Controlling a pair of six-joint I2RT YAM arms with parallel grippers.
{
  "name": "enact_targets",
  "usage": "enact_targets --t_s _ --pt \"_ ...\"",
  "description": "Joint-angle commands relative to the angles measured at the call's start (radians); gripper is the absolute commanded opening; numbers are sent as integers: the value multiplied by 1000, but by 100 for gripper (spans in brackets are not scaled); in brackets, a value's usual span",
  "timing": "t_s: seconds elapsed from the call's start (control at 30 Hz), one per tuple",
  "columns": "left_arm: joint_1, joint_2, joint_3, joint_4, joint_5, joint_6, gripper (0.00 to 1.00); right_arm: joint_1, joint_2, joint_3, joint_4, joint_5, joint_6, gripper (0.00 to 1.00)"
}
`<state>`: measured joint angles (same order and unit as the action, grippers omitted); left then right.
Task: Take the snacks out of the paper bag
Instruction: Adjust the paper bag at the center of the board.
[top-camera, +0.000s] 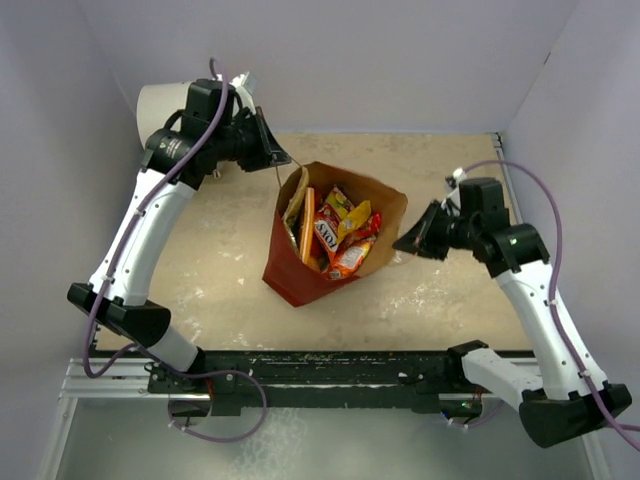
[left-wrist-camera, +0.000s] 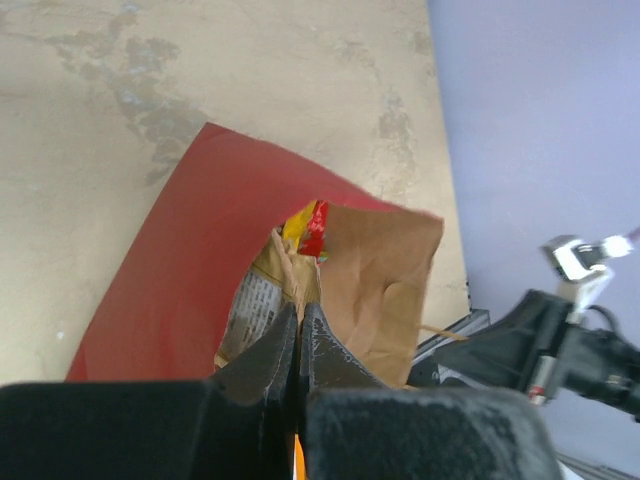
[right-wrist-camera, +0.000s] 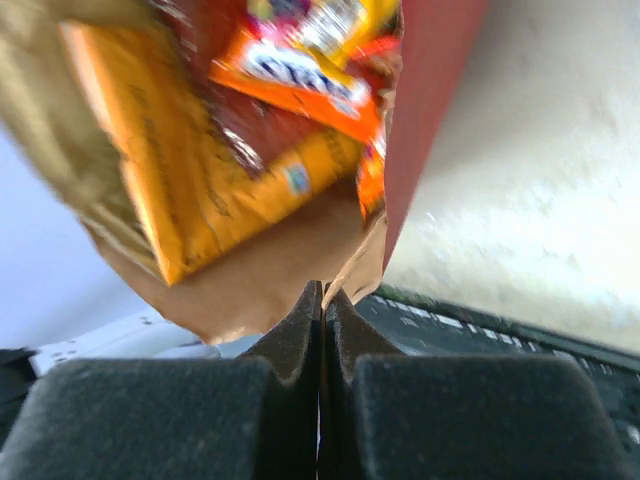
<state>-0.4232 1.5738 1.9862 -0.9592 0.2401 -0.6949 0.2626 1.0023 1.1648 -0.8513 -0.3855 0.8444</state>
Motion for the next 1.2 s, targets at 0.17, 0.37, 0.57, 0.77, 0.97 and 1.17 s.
enact_targets --t_s 0.17,0.37,0.57,0.77,0.97,1.17 --pt "35 -26 345 59 7 -24 0 1 195 698 112 -83 -103 0" --pt "35 -214 -62 174 -10 -133 0 1 103 377 205 -74 -47 0" --pt "70 -289 -415 232 26 -126 0 0 54 71 205 8 -166 0" --pt "81 -277 -266 178 2 -64 0 0 154 388 121 6 -269 6" --pt "81 -286 -269 188 -28 -67 0 1 261 512 160 -71 -295 4" --pt "81 -298 -316 152 -97 -75 0 0 316 511 129 -47 -320 10"
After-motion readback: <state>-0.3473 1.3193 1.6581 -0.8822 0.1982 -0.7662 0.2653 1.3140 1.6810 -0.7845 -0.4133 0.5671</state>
